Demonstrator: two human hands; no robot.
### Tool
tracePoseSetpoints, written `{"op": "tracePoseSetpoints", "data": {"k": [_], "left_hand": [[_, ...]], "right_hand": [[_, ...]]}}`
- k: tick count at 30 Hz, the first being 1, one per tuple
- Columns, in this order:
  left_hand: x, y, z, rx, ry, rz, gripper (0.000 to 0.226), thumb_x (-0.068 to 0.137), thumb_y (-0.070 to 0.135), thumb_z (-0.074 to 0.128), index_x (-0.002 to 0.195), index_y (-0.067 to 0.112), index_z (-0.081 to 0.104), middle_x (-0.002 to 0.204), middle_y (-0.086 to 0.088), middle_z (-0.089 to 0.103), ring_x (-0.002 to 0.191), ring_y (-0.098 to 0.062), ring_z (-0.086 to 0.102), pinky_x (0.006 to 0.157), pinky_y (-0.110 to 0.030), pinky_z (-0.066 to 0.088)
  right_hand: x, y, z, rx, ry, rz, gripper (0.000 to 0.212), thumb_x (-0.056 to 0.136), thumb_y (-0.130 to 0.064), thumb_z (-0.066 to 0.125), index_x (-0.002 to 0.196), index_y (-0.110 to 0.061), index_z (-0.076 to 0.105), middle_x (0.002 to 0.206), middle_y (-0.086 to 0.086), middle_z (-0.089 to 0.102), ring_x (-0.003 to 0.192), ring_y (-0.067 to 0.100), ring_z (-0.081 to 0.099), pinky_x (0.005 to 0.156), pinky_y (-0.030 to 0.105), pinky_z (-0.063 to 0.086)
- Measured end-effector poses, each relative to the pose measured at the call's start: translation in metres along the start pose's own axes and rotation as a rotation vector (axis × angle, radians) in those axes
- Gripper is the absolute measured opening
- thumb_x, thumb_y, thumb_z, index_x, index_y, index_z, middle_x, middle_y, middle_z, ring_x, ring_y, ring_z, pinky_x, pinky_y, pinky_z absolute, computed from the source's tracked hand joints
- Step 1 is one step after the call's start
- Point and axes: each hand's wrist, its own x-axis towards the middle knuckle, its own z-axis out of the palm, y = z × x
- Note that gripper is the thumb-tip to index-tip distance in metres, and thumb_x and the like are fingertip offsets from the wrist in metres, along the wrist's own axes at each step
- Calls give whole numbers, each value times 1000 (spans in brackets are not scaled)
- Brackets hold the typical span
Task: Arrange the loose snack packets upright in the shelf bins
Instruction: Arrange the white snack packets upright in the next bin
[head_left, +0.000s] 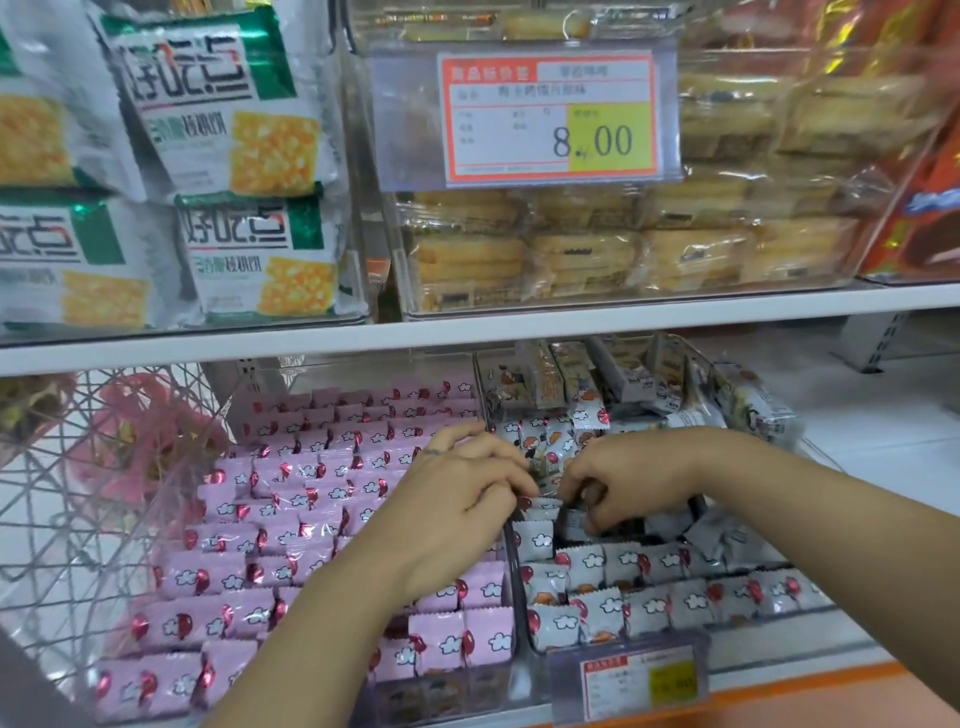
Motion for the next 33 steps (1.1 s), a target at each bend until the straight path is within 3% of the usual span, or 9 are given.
{"op": "tracePoseSetpoints", "data": {"k": [3,7,10,13,19,24,28,30,33], "left_hand": [[-1,0,1,-27,11,2,45,81,32,28,99,33,69,115,35,49,125,6,20,93,3,6],[-2,1,0,-39,13,0,44,82,32,27,99,35,68,114,39,47,122,10,20,90,7,3],[-2,1,0,-30,12,11,45,81,32,27,101,34,68,114,39,46,121,10,20,90,7,3],[-1,1,0,29,2,36,46,82,33,28,105,33,68,115,38,44,121,10,17,90,7,0],[1,1,0,91,-16,38,46,83,33,27,101,37,69,119,32,46,128,4,16,92,4,0],[0,0,0,51,-19,16,45,84,32,26,97,39,69,118,35,46,130,4,16,96,-1,4],[0,0,0,35,-19,4,45,84,31,27,97,37,69,116,36,45,129,4,16,95,1,3],[0,1,0,33,-20,2,46,83,31,26,98,36,69,116,37,44,128,5,16,94,3,2],[0,3,0,38,-25,3,46,83,32,26,100,36,69,115,37,43,127,7,15,94,2,2]], "right_hand": [[5,0,0,-64,-55,-28,36,92,-37,59,124,-23,58,114,-7,58,99,11,54,81,23,43],[13,-3,1,-124,-118,-43,28,94,-38,52,114,-19,60,90,-8,56,78,11,53,67,24,44],[12,2,-5,-76,-159,-64,51,90,-50,54,132,-21,50,128,-2,55,110,15,53,94,31,44],[8,3,-13,19,-226,-104,75,79,-64,53,141,-22,42,144,-5,43,120,8,42,108,30,34],[17,-9,-11,-142,-374,-98,83,74,-73,48,137,-18,45,143,0,44,122,13,43,110,33,32],[26,-7,-5,-160,-443,-44,80,85,-65,46,145,-14,34,151,4,33,136,21,33,113,32,26],[32,-9,1,-225,-476,-45,96,79,-74,43,149,-11,23,155,8,24,141,24,25,117,40,21],[34,-10,5,-278,-480,-75,112,69,-85,42,150,-12,18,157,10,18,143,25,19,118,44,18],[31,-10,3,-262,-460,-96,141,40,-100,36,149,-11,24,154,9,27,140,23,26,117,42,21]]}}
